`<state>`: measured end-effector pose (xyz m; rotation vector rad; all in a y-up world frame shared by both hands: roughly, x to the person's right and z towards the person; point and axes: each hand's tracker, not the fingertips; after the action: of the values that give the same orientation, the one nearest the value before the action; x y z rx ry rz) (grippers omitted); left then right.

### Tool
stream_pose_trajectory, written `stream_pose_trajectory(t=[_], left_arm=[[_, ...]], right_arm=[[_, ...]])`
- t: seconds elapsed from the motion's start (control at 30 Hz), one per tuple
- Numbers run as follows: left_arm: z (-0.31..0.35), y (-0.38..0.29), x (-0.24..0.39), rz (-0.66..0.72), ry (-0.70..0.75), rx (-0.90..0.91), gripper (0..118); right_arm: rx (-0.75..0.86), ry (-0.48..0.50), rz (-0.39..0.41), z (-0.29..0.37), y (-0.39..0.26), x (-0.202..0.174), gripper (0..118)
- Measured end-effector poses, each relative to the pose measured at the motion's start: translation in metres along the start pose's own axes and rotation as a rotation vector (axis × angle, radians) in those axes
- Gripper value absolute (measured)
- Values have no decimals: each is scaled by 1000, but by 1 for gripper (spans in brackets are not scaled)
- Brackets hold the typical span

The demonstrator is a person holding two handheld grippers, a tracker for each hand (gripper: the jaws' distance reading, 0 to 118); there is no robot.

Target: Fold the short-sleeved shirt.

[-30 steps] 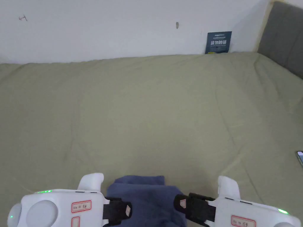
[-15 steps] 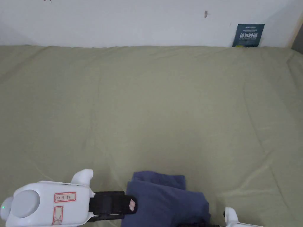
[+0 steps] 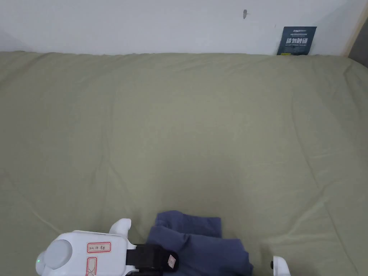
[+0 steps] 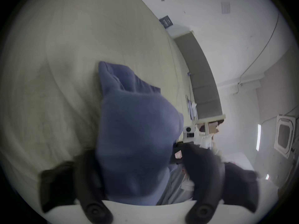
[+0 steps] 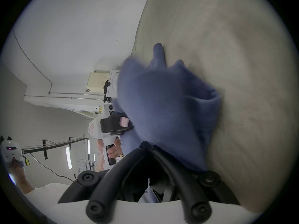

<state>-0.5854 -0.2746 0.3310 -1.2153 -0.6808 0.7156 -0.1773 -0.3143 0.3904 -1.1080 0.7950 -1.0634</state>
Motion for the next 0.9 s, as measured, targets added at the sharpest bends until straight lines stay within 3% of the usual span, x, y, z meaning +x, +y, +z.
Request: stream_pose_trajectory(t=[0.07, 0.2, 0.37, 0.47, 0.63, 0.77, 0.9], left_arm=[[4, -3, -2, 11, -36, -7, 24], [22, 6, -3, -4, -57, -4, 24], [107, 31, -36, 15, -20, 79, 24], [187, 54, -70, -24, 103, 81, 24], [313, 81, -143, 53, 235, 94, 24], [371, 92, -185, 133, 292, 149, 24], [386, 104, -206, 149, 300, 170, 24]], right_arm=[[5, -92, 60, 3, -1, -14, 1], [12, -128, 169, 11, -3, -43, 1], [43, -125, 211, 18, -2, -68, 1], [55, -140, 237, 17, 5, -82, 1], [68, -170, 257, 3, 16, -104, 1], [74, -200, 278, -9, 23, -117, 1], [70, -211, 267, -25, 37, -119, 1]])
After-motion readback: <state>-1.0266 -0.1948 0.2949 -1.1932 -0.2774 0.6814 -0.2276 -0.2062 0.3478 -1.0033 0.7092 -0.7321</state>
